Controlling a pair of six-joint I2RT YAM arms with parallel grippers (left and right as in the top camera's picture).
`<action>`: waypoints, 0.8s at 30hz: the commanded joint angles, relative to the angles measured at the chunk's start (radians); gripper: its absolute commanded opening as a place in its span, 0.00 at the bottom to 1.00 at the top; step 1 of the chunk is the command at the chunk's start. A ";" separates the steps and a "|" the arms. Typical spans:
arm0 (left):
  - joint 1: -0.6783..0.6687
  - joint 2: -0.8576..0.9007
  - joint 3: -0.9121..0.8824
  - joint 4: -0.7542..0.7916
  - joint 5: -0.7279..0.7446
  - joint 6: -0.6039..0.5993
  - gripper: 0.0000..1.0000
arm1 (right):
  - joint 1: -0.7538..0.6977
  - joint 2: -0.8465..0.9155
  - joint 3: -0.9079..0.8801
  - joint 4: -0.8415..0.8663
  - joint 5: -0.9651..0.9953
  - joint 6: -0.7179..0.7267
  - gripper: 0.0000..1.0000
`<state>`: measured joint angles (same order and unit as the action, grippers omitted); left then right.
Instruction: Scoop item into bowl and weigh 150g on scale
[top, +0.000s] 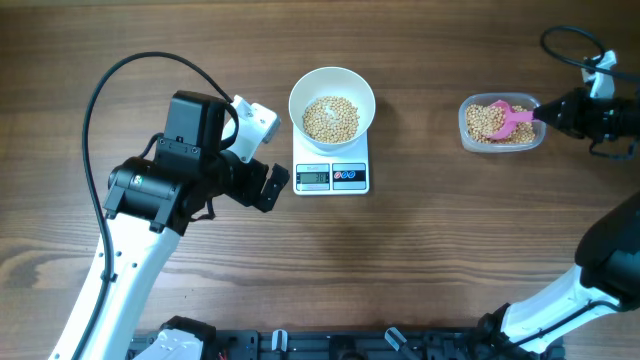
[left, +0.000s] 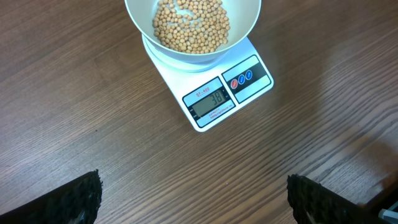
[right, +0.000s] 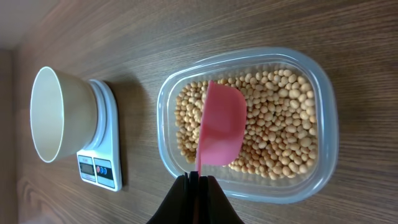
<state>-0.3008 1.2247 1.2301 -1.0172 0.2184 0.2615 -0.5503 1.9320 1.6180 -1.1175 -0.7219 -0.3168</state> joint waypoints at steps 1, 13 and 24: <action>0.005 -0.002 0.011 0.003 0.006 0.020 1.00 | -0.039 0.019 -0.010 -0.003 -0.083 -0.042 0.04; 0.005 -0.002 0.011 0.003 0.006 0.019 1.00 | -0.085 0.019 -0.010 -0.093 -0.232 -0.162 0.04; 0.005 -0.002 0.011 0.003 0.006 0.020 1.00 | 0.002 0.019 -0.010 -0.037 -0.555 -0.068 0.04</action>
<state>-0.3008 1.2247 1.2301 -1.0172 0.2184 0.2615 -0.6018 1.9320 1.6173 -1.1858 -1.1370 -0.4484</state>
